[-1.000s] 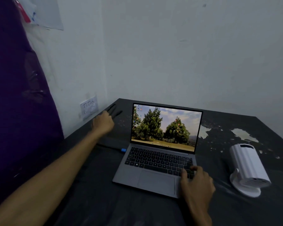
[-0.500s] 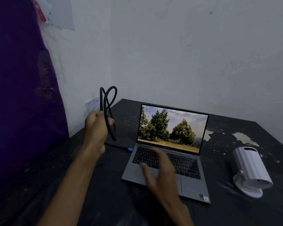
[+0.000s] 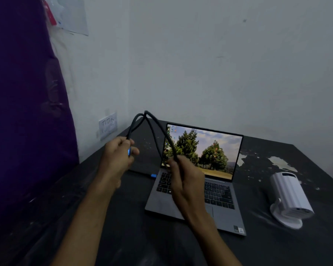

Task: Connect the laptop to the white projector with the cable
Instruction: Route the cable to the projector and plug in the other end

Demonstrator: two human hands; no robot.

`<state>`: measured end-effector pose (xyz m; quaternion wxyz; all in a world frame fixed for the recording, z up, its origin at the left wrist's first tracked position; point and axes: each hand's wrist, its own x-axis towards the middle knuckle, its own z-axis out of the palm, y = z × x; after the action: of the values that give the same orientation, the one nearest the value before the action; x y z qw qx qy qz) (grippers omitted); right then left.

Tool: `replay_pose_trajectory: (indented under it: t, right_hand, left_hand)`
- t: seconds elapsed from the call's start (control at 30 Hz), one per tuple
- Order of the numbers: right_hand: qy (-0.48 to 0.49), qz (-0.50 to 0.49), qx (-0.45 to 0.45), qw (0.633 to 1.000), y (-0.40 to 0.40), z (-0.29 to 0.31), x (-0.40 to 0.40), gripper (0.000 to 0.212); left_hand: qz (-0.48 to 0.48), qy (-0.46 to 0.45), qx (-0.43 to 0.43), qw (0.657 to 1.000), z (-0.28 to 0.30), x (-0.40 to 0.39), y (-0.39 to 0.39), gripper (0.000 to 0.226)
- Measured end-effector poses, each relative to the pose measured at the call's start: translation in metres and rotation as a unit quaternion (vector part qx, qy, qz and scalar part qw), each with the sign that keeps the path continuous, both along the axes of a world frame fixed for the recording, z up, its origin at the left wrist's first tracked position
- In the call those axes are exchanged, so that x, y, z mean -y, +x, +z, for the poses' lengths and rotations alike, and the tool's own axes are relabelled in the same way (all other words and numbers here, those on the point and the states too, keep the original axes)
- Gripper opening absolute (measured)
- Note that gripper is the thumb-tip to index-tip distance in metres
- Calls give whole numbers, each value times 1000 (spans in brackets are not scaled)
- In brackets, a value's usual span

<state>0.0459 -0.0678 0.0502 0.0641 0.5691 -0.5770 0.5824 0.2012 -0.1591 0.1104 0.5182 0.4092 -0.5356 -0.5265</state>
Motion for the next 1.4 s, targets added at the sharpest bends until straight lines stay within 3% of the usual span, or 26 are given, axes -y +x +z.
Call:
replay_pose_trajectory:
  t: [0.2,0.43,0.53,0.63,0.8,0.93,1.13,1.4]
  right_hand:
    - [-20,-31,69,997,-41,60,2,22]
    - [-31,-84,31,995,-93,111,18,24]
    - [-16,-50,26,998,-117,132,23,24]
    - [6,41,84,996,-131,148,23,27]
    - [21,-5,-18,1000,-134,157,29,15]
    - [16,11,-50,999,-129,171,39,46]
    - [-25,-12,-18,999,-134,189,62,17]
    - [32,-67,3,997,-190,176,65,17]
  left_hand:
    - [52,-19,69,996,-5,23,31,27]
    - [27,-31,51,998,-11,32,49,25]
    - [7,-50,38,998,-10,33,50,26]
    - [-6,-73,20,997,-8,32,49,24]
    - [-8,-125,-22,992,-1,29,49,20]
    - [-13,-157,-71,985,2,29,57,20]
    - [-20,-174,-92,980,2,31,76,26]
    - [-119,-162,-48,978,-9,37,77,19]
